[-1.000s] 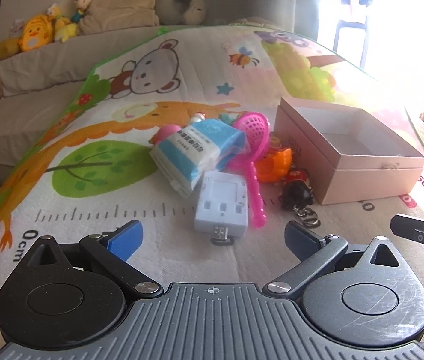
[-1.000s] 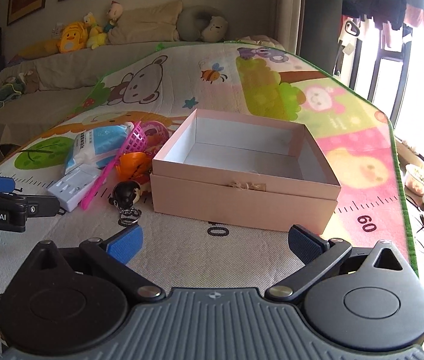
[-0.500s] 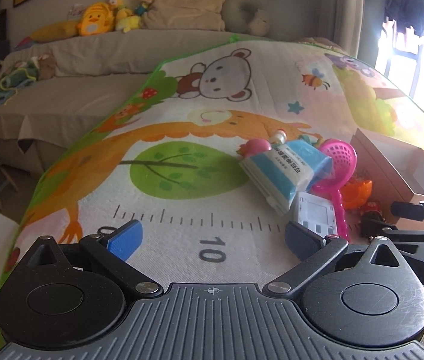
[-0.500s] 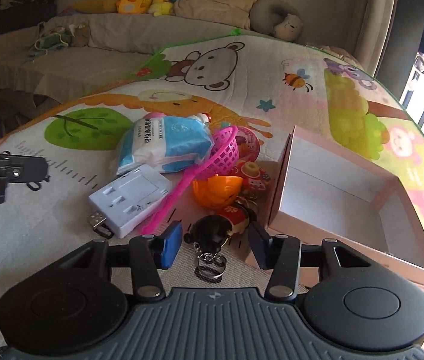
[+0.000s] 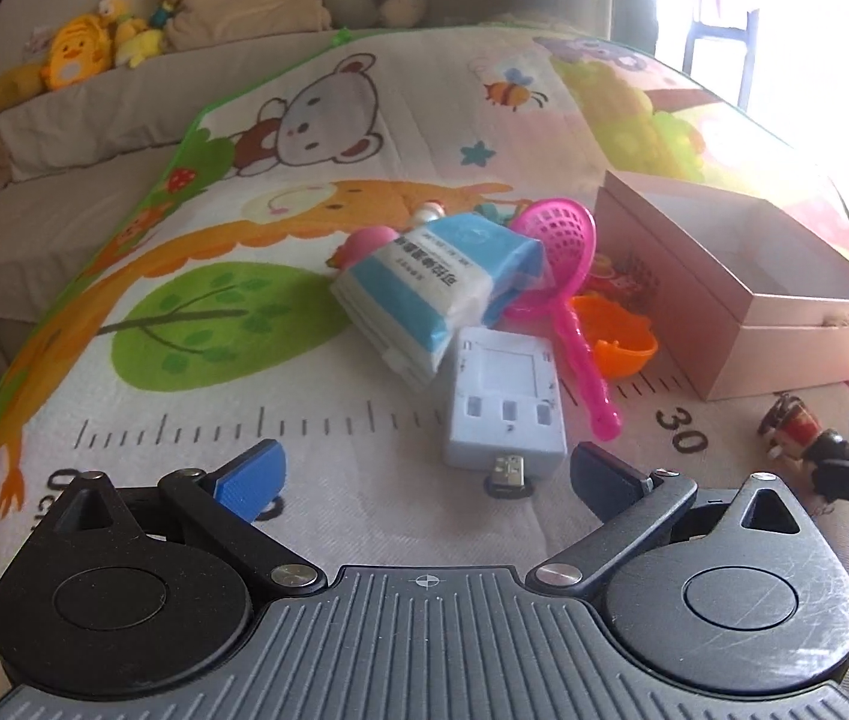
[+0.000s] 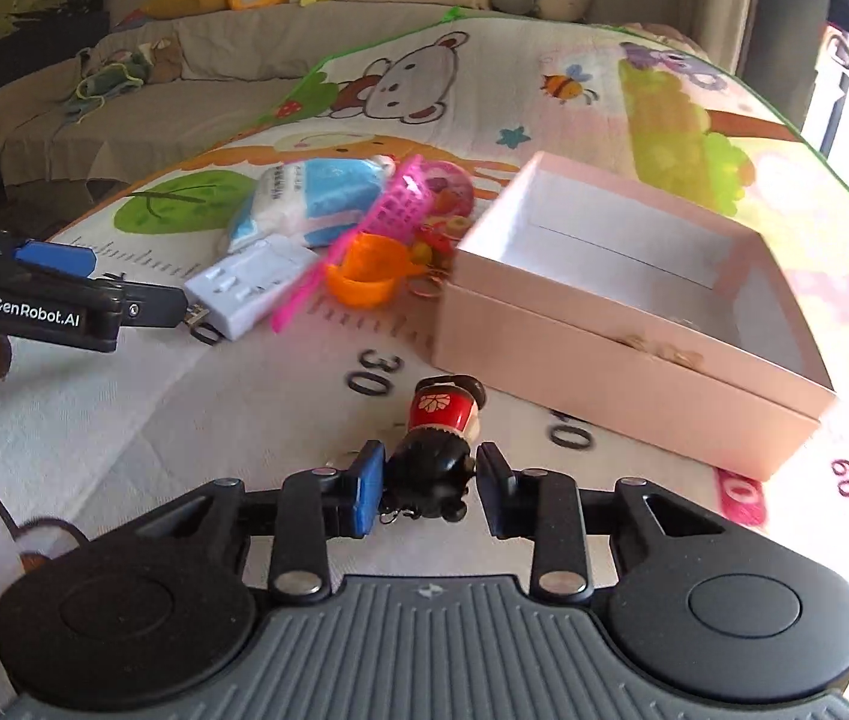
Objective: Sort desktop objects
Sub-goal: 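Grasp the doll keychain with the right tool while the left grasps the white card reader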
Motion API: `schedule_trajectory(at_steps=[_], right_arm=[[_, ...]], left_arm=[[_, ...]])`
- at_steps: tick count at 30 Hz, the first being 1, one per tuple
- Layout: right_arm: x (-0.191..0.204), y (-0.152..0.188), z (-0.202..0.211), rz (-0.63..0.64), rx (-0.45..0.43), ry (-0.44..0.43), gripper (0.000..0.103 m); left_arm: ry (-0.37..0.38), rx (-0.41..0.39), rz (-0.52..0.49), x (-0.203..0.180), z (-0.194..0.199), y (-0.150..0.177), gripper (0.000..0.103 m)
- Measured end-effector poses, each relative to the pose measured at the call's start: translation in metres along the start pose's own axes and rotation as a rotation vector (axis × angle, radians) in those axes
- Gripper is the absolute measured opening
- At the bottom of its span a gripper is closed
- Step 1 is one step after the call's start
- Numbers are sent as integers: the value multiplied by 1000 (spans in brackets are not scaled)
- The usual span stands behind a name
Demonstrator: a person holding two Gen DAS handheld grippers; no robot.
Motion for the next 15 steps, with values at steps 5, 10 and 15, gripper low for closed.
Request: schedule_trajectory(at_steps=[5,10,15], right_arm=[[-49,8,13,-132,-55,99,93],[-52,19,8,-214,-44,57,102],[-46,27,4,-223,-27,46,103]], left_arm=[[-6,41,-46,-12,-25,-6,91],[-8,47,-75,-18,-30,-8,67],[22,38,-108,-28,-23,-7,53]])
Point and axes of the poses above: each gripper's, at about its wrist camera, not at the fingertips, and z roughly against the way its jaws point, x to its left, y to its underside, the point moved 8 cm from there along -z, roughly the way its jaws point, and after that the axes turned 7 degrees about y, right-handed, at the moved point
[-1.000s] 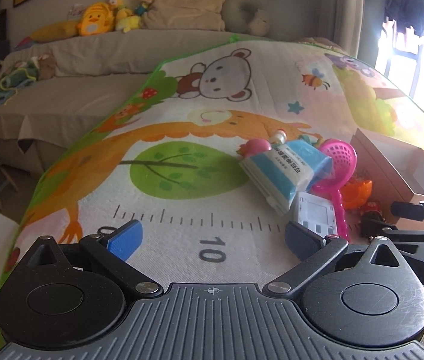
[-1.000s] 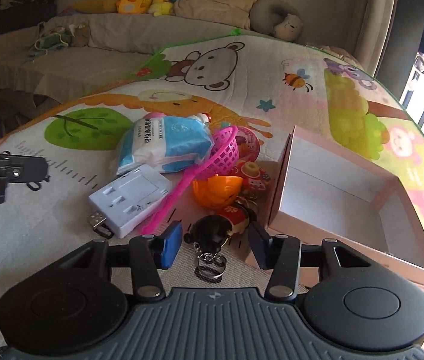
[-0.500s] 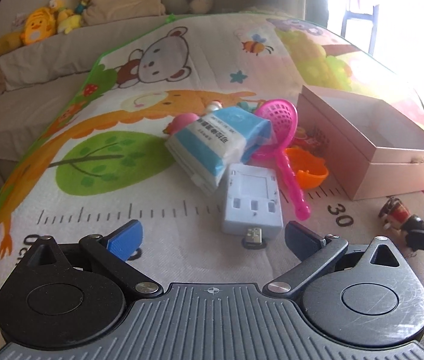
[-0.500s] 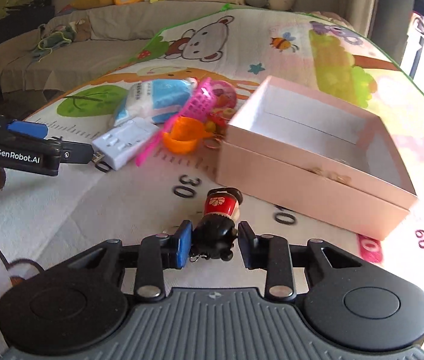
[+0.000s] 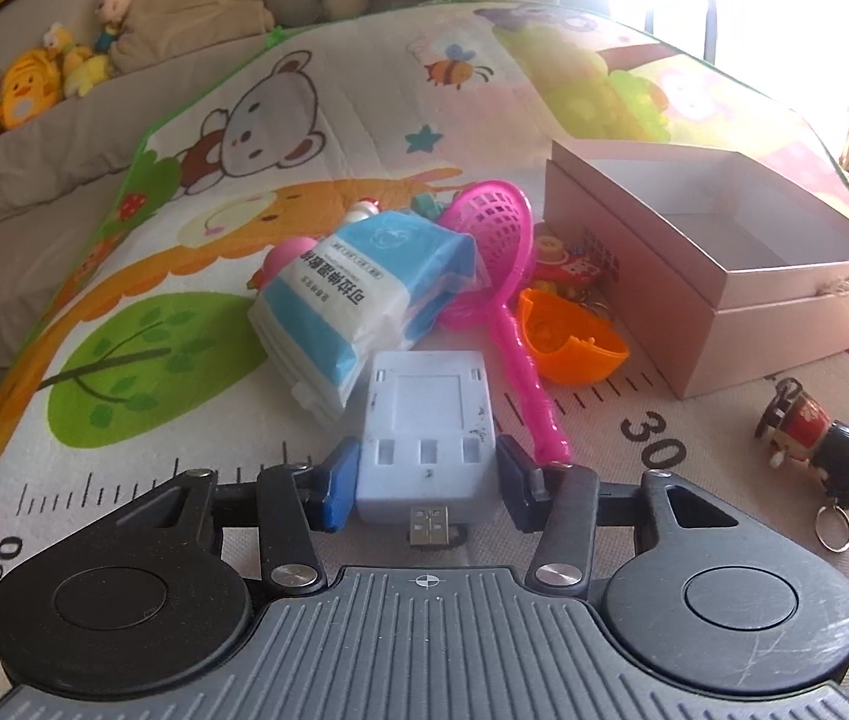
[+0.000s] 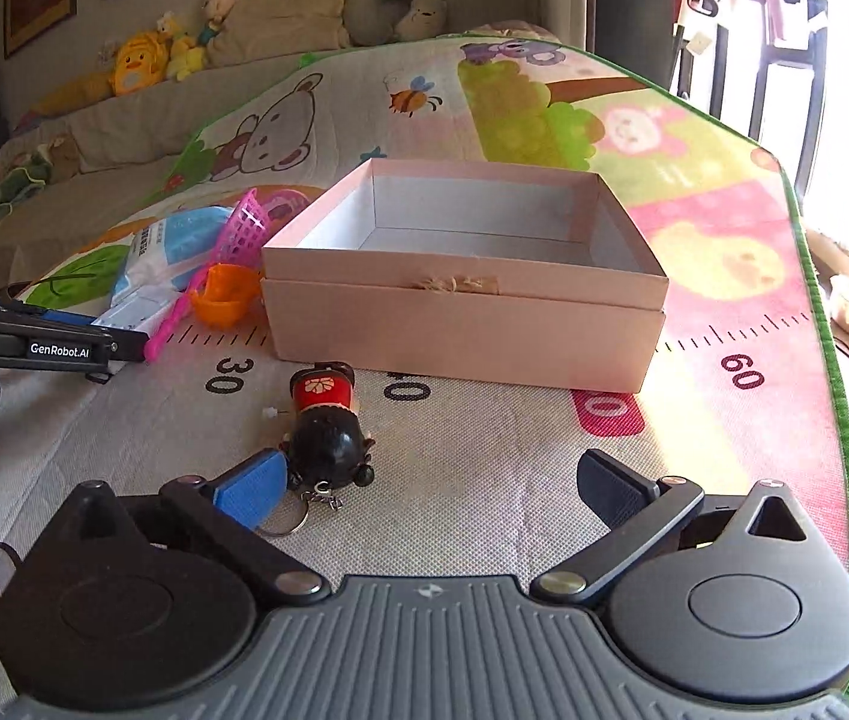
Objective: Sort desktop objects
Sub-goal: 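Grasp the doll keychain with the right tool while the left grasps the white card reader, then carry the doll toward the pink box with the right tool while the left lifts the card reader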
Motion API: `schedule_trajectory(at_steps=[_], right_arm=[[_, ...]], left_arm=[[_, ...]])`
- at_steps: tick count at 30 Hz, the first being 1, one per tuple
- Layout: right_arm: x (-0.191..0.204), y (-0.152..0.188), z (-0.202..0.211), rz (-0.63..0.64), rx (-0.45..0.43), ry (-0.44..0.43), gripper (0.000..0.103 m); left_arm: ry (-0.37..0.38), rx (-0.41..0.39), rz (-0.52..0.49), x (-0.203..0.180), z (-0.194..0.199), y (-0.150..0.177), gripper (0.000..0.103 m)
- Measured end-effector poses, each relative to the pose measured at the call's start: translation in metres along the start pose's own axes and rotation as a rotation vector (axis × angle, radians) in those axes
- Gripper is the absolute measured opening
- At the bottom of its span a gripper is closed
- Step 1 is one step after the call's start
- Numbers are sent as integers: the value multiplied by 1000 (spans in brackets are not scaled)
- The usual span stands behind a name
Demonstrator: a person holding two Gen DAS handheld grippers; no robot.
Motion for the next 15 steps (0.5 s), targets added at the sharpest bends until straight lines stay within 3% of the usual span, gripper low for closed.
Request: schedule_trajectory(at_steps=[7,9,12,15], right_arm=[[-2,4,-2,-24,5,-1,103],[-1,5,-4,-26,18,-4,103],[-1,6,-6,-31,31,-2,103],[-2,7,-7,-35,32,3,103]], left_arm=[[197,42,-56,-38,36,31,55],[180,46,-93,-40,40,39,62],[106,33,-110,-29,40,38,86],[11,37,-105,-7,35,34,88]])
Point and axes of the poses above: each gripper's, at about its wrist camera, not at the fingertips, and z roughly against the way its jaws point, x to its left, y to its underside, the point moved 8 cm from there along -z, roughly the way its jaws point, and after that the axes turned 7 degrees about y, right-handed, at the moved point
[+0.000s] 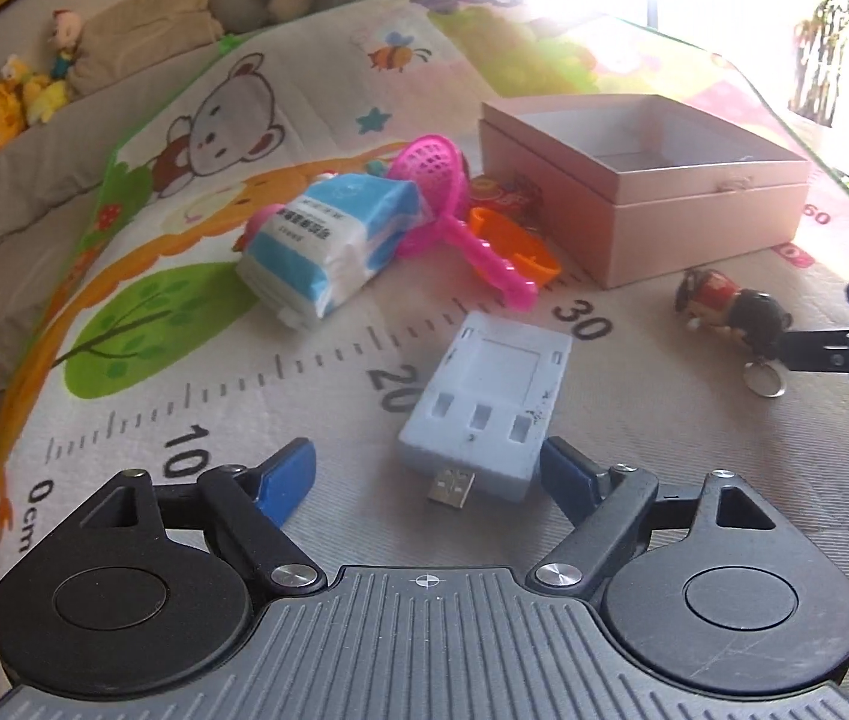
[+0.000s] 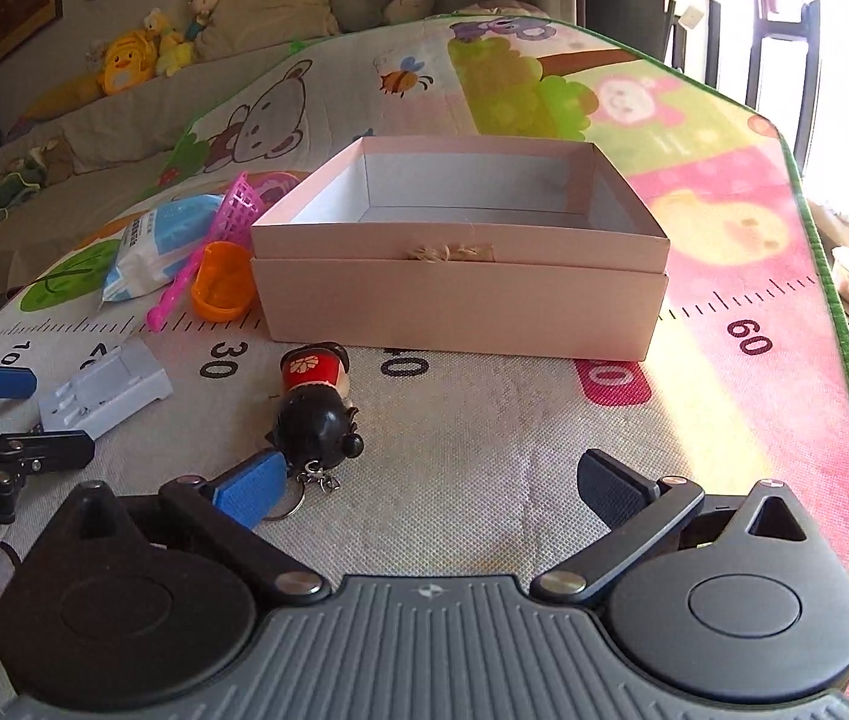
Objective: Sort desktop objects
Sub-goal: 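Carry the doll toward the pink box with the right tool while the left lifts the card reader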
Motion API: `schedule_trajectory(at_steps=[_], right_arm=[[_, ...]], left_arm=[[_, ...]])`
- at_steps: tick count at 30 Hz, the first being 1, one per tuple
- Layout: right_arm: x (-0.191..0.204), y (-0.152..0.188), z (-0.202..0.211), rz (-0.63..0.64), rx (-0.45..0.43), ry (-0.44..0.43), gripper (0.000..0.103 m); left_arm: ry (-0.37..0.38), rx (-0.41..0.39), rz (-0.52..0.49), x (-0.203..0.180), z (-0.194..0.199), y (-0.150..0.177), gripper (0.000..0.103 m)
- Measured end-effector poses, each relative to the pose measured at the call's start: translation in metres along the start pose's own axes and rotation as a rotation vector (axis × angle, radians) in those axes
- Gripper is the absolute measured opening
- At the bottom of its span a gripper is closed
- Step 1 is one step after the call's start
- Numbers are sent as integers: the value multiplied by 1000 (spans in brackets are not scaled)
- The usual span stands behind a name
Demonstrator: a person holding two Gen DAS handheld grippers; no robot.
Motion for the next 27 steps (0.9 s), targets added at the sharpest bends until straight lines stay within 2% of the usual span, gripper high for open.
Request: schedule_trajectory(at_steps=[4,5,6,7,10,13,20,22,26,27], right_arm=[[-1,0,1,-7,-7,0,103],[-2,0,1,-10,-8,-3,103],[-2,0,1,-14,-7,-7,103],[-2,0,0,-17,-5,-9,103],[-3,1,-2,-24,7,-21,103],[-2,1,-4,-25,18,-18,103],[-1,1,2,-11,-19,-2,103],[-1,1,2,-7,-18,-6,103],[6,-2,2,32,-11,-18,103],[9,-3,4,52,-20,-23,103]], left_arm=[[-197,-35,-16,34,7,-8,93],[-224,-43,-2,41,11,-10,93],[-220,-53,20,46,16,-11,95],[-184,-68,56,48,22,-14,96],[-35,-83,121,35,32,-16,101],[17,-65,127,13,21,-20,101],[-38,-6,190,0,-28,-35,101],[-66,-1,171,0,-37,-39,101],[-72,-8,114,-3,-44,-42,100],[-71,-13,101,-4,-42,-41,92]])
Point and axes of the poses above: each gripper's, at about its wrist camera, not at the fingertips, and z roughly against the way its jaws point, x to its left, y to its underside, the point moved 8 cm from there along -z, roughly the way its jaws point, and after that the axes turned 7 degrees about y, right-handed, at the moved point
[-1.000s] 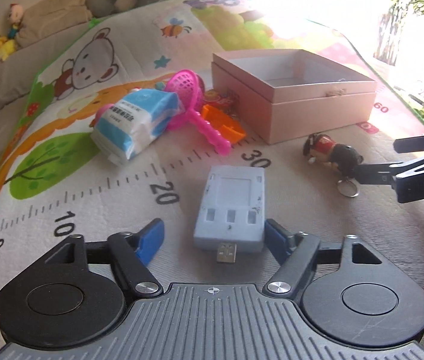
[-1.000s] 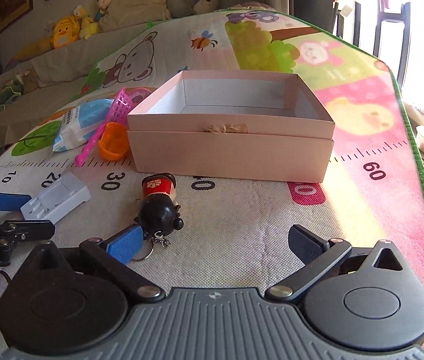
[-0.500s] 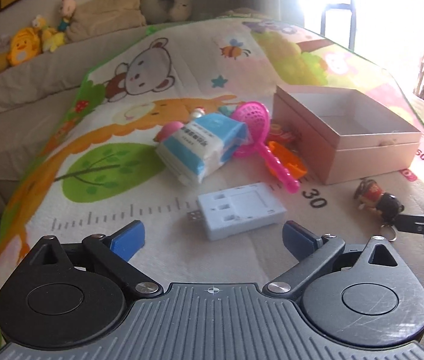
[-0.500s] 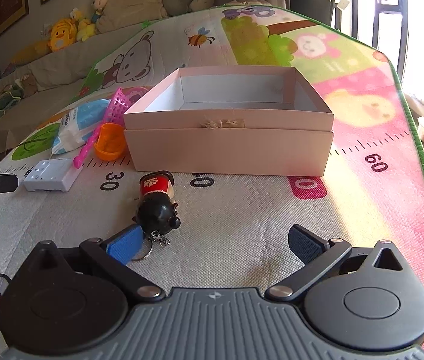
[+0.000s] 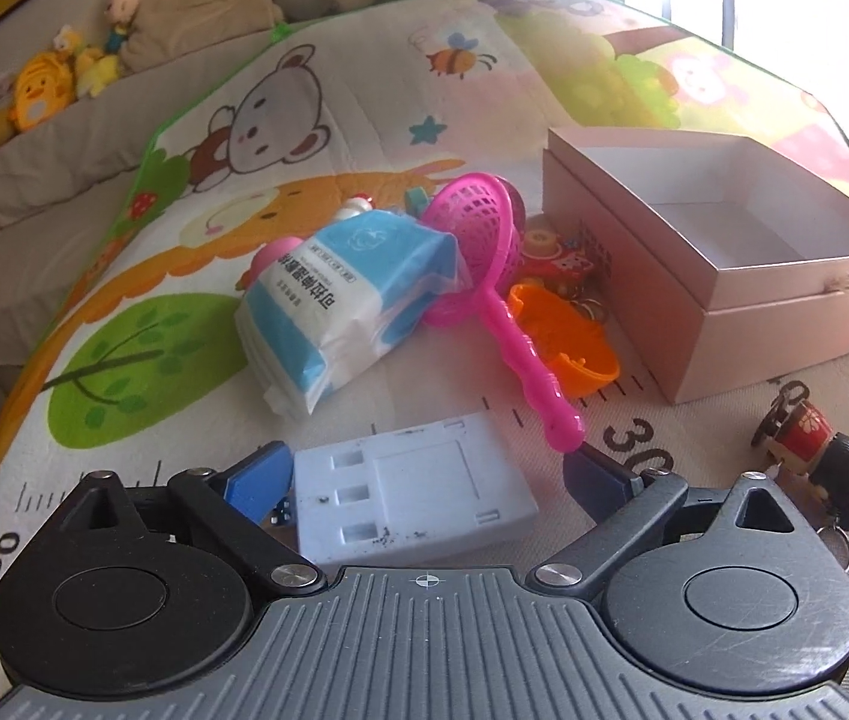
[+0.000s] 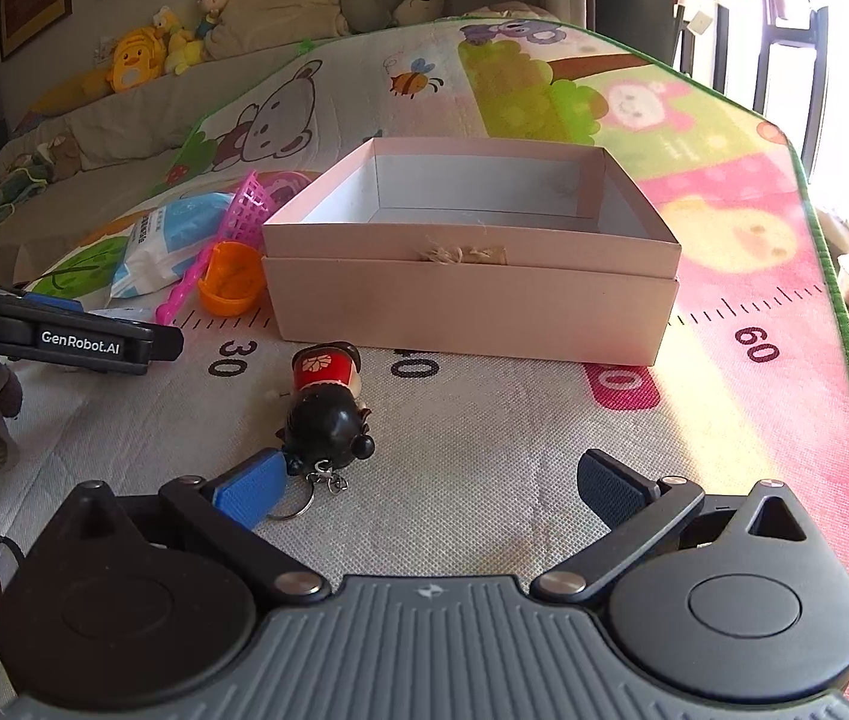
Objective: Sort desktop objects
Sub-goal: 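Carry the doll toward the pink box with the right tool while the left lifts the card reader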
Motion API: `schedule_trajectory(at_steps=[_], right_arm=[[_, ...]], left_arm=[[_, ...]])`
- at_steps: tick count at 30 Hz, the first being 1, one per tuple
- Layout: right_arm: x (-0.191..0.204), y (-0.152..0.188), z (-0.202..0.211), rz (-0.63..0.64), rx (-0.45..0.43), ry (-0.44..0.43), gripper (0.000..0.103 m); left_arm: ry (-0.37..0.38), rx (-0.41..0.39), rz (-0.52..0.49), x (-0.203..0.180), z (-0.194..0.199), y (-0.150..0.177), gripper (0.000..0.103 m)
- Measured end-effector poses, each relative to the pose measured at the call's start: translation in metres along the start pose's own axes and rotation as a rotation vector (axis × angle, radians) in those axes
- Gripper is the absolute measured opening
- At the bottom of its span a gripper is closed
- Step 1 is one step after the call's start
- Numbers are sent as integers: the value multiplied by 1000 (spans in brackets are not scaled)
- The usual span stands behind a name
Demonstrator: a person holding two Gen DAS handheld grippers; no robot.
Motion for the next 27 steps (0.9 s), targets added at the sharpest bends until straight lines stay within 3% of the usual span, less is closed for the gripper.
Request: schedule_trajectory(at_steps=[1,5,7,8,9,10,11,14,18,23,27], right_arm=[[3,-3,2,19,-10,-5,103],[14,-21,2,56,-33,-33,103],[18,-31,2,67,-43,-42,103],[20,-34,3,75,-47,-47,103],[22,-37,3,84,-49,-57,103],[24,-38,4,93,-50,-67,103],[26,-39,4,102,-51,-74,103],[31,-39,4,129,-54,-77,103],[33,-35,-2,127,-30,-71,103],[30,-27,-1,124,-14,-64,103],[22,-26,-4,113,5,-54,103]], left_arm=[[2,-2,-17,-1,2,1,85],[50,-31,-51,-2,20,10,83],[129,-59,-117,-10,38,19,66],[173,-66,-156,-15,48,25,66],[194,-69,-184,-18,57,31,73],[189,-74,-202,-19,64,37,91],[163,-83,-217,-19,70,42,100],[102,-95,-226,-15,77,46,102],[121,-60,-76,-6,59,31,103],[30,-5,41,10,21,17,103],[53,24,52,9,6,13,103]])
Point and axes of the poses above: each gripper's, at about its wrist camera, not at the fingertips, and z roughly against the way its jaws point, x to its left, y to its underside, the point moved 8 cm from there along -z, roughly the way its jaws point, and after that the axes turned 7 degrees about y, right-handed, at the moved point
